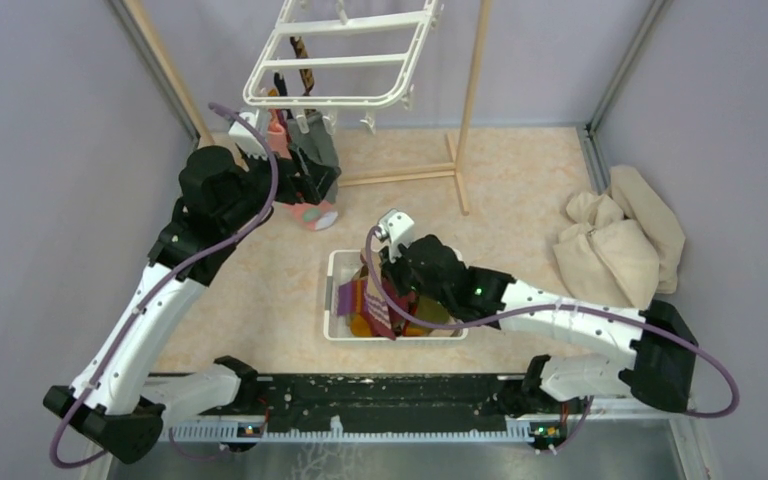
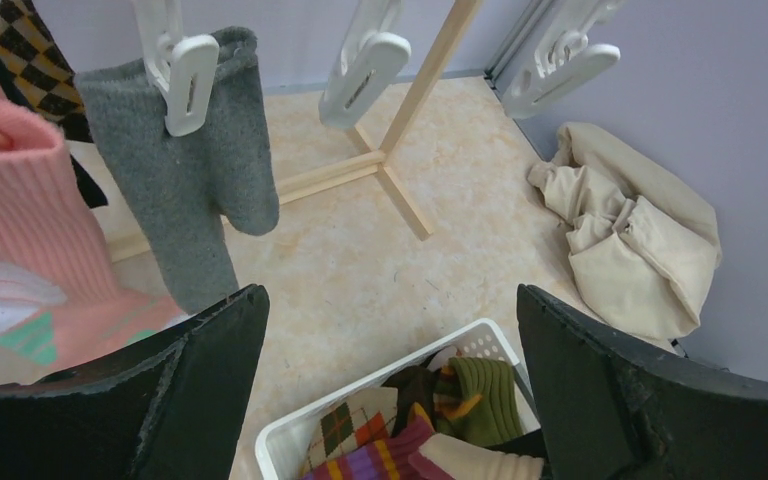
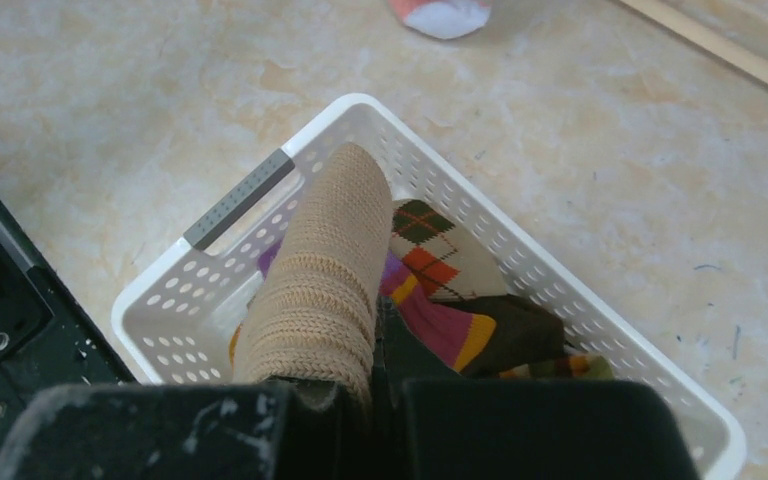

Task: Remove the socks clipped to the hanger
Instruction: Place the sock in the bin.

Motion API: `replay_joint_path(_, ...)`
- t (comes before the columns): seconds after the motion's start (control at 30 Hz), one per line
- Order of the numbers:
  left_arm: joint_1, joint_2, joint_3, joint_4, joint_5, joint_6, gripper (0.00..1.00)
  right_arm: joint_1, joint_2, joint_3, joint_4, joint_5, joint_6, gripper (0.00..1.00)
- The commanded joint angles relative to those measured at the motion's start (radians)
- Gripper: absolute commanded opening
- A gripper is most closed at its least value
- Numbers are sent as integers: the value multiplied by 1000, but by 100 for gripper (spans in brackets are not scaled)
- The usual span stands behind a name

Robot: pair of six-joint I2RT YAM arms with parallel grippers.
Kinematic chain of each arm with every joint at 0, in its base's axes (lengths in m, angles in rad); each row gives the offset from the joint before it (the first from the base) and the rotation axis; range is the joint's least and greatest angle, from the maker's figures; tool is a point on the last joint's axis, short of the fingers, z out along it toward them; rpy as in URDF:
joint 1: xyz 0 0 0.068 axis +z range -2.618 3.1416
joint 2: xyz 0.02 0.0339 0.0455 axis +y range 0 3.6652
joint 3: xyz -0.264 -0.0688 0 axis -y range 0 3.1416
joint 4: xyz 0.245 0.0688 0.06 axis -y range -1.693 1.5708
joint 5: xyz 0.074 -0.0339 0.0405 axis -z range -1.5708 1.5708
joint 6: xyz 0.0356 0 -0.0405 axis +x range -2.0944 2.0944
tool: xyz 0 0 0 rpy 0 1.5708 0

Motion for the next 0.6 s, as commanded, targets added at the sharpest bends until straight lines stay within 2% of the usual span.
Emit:
replay_joint_path(0.0, 5, -47, -43, -39, 1, -4, 99, 10, 84, 28, 112, -59, 19, 0)
replay_joint_path(0.23, 4, -100, -94, -58, -29, -6, 99, 9, 263, 74, 178, -56, 40, 0)
replay_joint_path(0.3, 5, -110, -97, -64, -37, -5, 99, 10, 315, 94, 171, -56, 45, 6)
replay_joint_path(0.4, 5, -118, -97, -77, -44, -2, 99, 9, 363, 130, 130, -71, 46, 24)
replay_joint_path(0.5, 6, -126, -98, -88, -51, 3, 99, 8, 320, 116, 96, -53, 54, 58)
replay_joint_path(0.57, 6, -131, -98, -91, -57, 5, 99, 7, 254, 96, 85, -44, 54, 72)
